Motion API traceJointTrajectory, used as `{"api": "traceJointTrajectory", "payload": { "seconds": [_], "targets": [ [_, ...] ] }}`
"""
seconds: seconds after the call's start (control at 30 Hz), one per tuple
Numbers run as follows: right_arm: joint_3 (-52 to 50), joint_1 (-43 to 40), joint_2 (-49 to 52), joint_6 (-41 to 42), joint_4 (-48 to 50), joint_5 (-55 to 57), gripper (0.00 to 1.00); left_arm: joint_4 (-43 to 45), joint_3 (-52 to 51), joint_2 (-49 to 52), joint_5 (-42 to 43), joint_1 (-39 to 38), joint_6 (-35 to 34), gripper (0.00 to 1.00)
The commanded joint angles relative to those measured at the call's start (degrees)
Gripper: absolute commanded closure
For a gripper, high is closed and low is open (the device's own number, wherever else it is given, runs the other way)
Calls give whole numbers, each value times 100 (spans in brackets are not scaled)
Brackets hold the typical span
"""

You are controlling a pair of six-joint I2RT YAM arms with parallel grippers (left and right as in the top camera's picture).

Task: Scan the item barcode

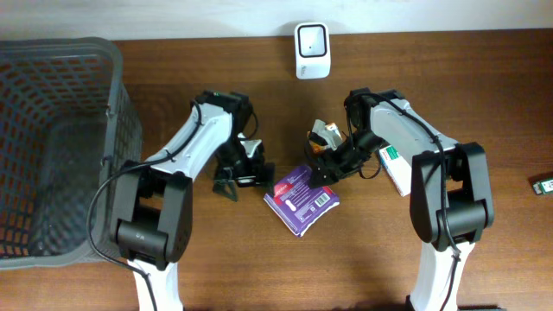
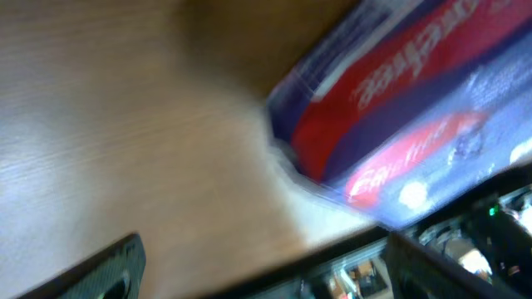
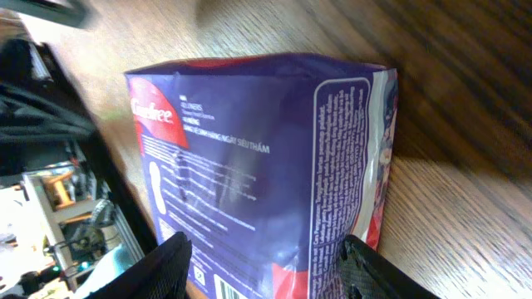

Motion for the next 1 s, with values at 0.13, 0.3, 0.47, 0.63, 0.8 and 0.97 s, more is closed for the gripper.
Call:
{"api": "traceJointTrajectory", "payload": {
  "seconds": [0.13, 0.3, 0.47, 0.63, 0.8, 0.97],
  "targets": [
    [7, 0, -55, 39, -271, -334, 42, 2295, -1034, 271, 1379, -431, -520, 17],
    [907, -538, -55, 37, -1438, 170, 41, 2439, -1034, 273, 1032, 37, -673, 86],
    [590, -595, -52, 378, -796, 422, 3, 1921, -1034, 273, 1626, 570, -313, 100],
    [284, -595, -52, 927, -267, 42, 1, 1534, -988, 273, 4750, 568, 1622, 100],
    [286, -968, -52, 922, -350, -2317, 1, 1338, -883, 271, 5200, 586, 2103, 100],
    [286, -957, -52, 925, -1187, -3770, 1, 2398, -885, 273, 5565, 584, 2094, 99]
  ]
}}
